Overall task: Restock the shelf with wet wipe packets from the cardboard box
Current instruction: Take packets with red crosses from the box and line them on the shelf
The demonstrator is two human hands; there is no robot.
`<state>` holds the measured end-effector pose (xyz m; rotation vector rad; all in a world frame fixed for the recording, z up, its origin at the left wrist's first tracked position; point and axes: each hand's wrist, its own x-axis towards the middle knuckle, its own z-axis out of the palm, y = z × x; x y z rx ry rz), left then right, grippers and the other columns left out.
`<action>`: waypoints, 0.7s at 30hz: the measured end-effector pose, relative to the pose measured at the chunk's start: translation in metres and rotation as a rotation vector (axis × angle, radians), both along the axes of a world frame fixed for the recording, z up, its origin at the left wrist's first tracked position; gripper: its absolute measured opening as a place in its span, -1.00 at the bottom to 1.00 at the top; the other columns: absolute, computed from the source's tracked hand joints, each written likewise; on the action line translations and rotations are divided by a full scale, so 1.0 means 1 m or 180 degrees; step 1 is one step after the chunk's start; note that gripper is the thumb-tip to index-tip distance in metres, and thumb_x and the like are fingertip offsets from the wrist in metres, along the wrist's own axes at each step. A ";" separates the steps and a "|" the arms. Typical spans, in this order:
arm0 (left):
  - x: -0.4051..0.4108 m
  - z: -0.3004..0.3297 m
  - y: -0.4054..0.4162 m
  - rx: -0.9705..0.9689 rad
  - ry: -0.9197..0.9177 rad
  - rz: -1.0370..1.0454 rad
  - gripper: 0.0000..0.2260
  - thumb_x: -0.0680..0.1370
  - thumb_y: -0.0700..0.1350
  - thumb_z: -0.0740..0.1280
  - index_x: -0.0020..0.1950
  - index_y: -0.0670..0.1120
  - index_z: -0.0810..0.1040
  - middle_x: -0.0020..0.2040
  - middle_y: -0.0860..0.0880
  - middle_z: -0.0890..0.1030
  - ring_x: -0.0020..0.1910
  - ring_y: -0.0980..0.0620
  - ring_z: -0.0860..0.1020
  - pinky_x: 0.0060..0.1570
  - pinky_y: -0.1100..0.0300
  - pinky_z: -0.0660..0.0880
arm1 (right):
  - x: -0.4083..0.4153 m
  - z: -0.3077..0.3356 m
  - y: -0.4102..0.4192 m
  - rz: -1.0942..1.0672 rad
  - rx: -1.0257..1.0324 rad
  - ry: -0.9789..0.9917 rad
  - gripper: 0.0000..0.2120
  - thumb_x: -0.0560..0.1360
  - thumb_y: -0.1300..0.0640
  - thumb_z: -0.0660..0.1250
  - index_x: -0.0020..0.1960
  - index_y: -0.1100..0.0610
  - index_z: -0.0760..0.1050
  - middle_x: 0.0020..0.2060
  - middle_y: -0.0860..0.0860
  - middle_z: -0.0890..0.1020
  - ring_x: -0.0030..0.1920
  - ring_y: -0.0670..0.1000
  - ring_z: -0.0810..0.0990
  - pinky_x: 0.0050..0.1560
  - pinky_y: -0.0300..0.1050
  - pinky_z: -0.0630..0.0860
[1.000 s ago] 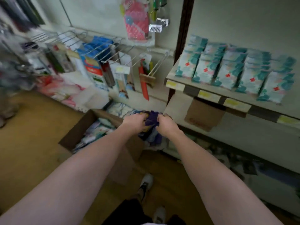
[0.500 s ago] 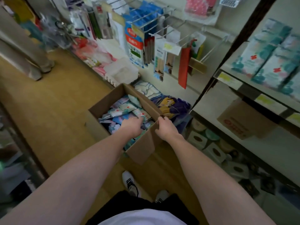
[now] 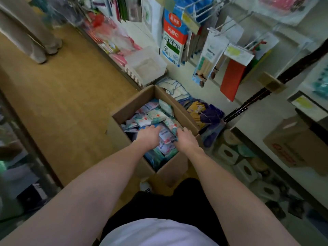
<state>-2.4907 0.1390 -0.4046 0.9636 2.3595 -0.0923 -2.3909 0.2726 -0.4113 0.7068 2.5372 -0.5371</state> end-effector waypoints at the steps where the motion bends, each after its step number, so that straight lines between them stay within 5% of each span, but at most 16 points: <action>1: -0.004 -0.003 0.002 -0.0019 -0.0033 -0.0001 -0.71 0.59 -0.19 0.20 0.32 -0.11 0.34 0.19 -0.16 0.45 0.14 -0.17 0.45 -0.17 0.00 0.37 | -0.006 -0.002 0.001 0.0020 -0.0025 0.0005 -0.52 0.59 0.06 0.33 0.45 0.13 0.29 0.36 0.15 0.39 0.35 0.19 0.36 0.27 0.07 0.40; 7: -0.037 -0.030 0.018 0.0045 -0.0132 0.0259 -0.71 0.58 -0.17 0.19 0.31 -0.11 0.37 0.20 -0.16 0.47 0.18 -0.17 0.45 -0.01 -0.03 0.46 | -0.046 -0.030 0.023 0.0060 -0.0266 -0.0204 -0.65 0.57 0.06 0.34 0.30 0.14 0.38 0.28 0.14 0.43 0.26 0.19 0.44 0.21 0.07 0.46; 14: -0.072 -0.068 0.041 0.0008 -0.0432 0.0741 -0.69 0.59 -0.19 0.19 0.34 -0.12 0.36 0.19 -0.16 0.48 0.17 -0.18 0.45 -0.06 0.00 0.41 | -0.100 -0.082 0.050 0.0283 -0.0266 -0.0359 -0.54 0.60 0.13 0.25 0.47 0.17 0.29 0.39 0.17 0.37 0.33 0.17 0.41 0.28 0.03 0.40; 21: -0.096 -0.132 0.069 0.0093 -0.0530 0.0992 -0.53 0.57 -0.31 0.16 0.49 -0.14 0.23 0.35 -0.20 0.36 0.30 -0.25 0.31 0.20 -0.11 0.39 | -0.133 -0.156 0.061 -0.0062 -0.0373 -0.0748 -0.62 0.66 0.13 0.14 0.45 0.20 0.24 0.36 0.22 0.38 0.30 0.26 0.43 0.23 0.13 0.42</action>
